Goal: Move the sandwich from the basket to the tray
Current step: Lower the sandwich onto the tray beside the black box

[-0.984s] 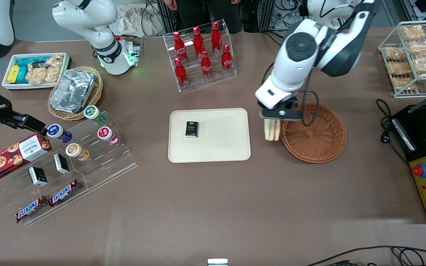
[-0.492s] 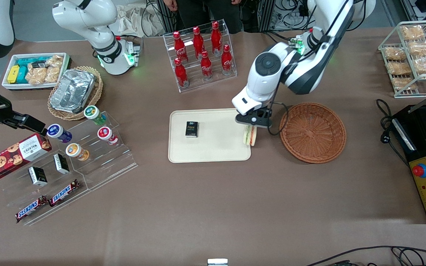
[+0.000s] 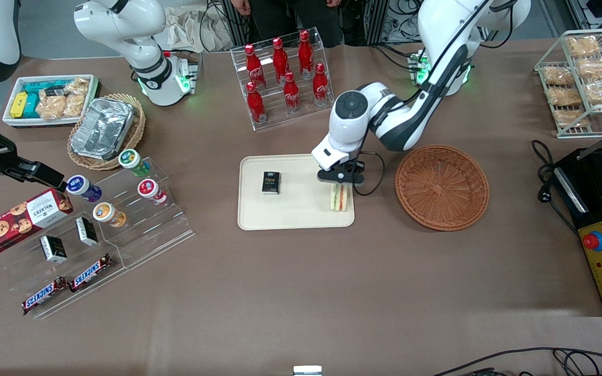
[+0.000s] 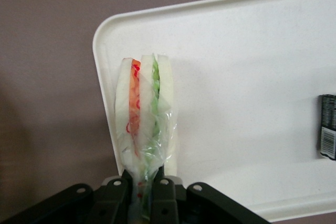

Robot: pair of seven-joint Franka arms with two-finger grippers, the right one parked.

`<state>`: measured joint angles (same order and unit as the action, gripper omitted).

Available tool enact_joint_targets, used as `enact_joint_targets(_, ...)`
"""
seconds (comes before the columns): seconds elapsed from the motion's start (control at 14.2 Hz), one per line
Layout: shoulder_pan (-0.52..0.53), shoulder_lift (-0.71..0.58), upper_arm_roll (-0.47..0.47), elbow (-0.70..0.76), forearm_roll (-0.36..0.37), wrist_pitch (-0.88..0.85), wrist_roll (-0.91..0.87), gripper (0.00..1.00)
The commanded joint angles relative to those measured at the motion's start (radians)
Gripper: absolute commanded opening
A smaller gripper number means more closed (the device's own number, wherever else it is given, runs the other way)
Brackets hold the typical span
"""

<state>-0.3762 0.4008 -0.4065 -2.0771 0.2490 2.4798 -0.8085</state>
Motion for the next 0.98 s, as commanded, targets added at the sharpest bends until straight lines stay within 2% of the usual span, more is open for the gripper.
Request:
enact_joint_targets(0.0, -0.015, 0.044, 0.015, 0.020, 0.024, 0.036, -0.029, 0.00)
enact_joint_targets(0.07, -0.015, 0.050, 0.015, 0.020, 0.026, 0.037, -0.037, 0.05)
enact_joint_targets(0.21, -0.012, 0.049, 0.017, 0.026, 0.027, 0.037, -0.038, 0.99)
enact_joint_targets(0.63, -0.004, 0.027, 0.017, 0.048, 0.029, 0.025, -0.031, 1.00)
enact_joint_targets(0.77, -0.003, -0.025, 0.017, 0.081, 0.012, -0.057, -0.049, 1.00)
enact_joint_targets(0.91, 0.052, -0.098, 0.012, 0.098, 0.010, -0.171, -0.043, 1.00)
